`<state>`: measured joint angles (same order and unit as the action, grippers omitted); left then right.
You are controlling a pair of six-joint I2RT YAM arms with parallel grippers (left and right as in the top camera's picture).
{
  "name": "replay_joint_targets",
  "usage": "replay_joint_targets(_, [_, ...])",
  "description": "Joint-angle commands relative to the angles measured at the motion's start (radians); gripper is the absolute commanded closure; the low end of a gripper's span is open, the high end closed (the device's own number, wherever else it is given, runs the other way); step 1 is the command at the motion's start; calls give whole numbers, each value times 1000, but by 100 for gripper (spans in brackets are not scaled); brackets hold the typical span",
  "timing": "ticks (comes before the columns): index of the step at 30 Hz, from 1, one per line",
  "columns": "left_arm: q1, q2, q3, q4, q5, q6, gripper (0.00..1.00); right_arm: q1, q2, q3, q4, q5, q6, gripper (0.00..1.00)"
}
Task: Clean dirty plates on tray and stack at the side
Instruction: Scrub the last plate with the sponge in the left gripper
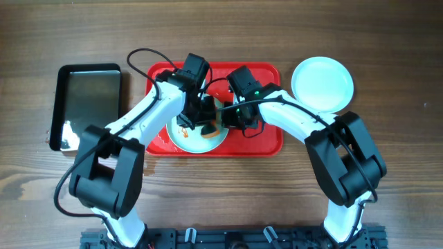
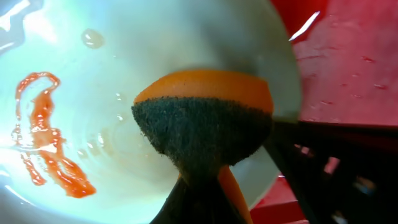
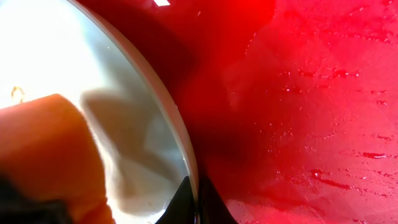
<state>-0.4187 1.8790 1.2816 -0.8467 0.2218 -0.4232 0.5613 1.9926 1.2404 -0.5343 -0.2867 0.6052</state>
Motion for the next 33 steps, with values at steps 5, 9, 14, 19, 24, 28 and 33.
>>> replay_joint_targets(5, [-4, 41, -6, -47, -174, 16, 96, 4, 31, -22, -22, 32, 4, 96])
replay_joint_targets(9, [-4, 42, -24, -30, -190, 27, 96, 4, 31, -22, -30, 44, 4, 96])
replay_joint_targets(14, [-5, 42, -106, 63, -192, 27, 96, 4, 31, -22, -34, 47, 2, 96])
replay_joint_targets(19, [7, 42, -148, 53, -336, 23, 96, 4, 31, -22, -35, 51, 0, 95])
replay_joint_targets(24, [22, 42, -148, -38, -649, -97, 96, 4, 31, -22, -36, 51, -1, 95])
replay_joint_targets(28, [22, 32, -141, -79, -779, -147, 96, 4, 31, -22, -35, 51, 0, 96])
replay_joint_targets(33, [21, -14, -72, -133, -785, -173, 96, 4, 31, -22, -36, 55, -1, 96])
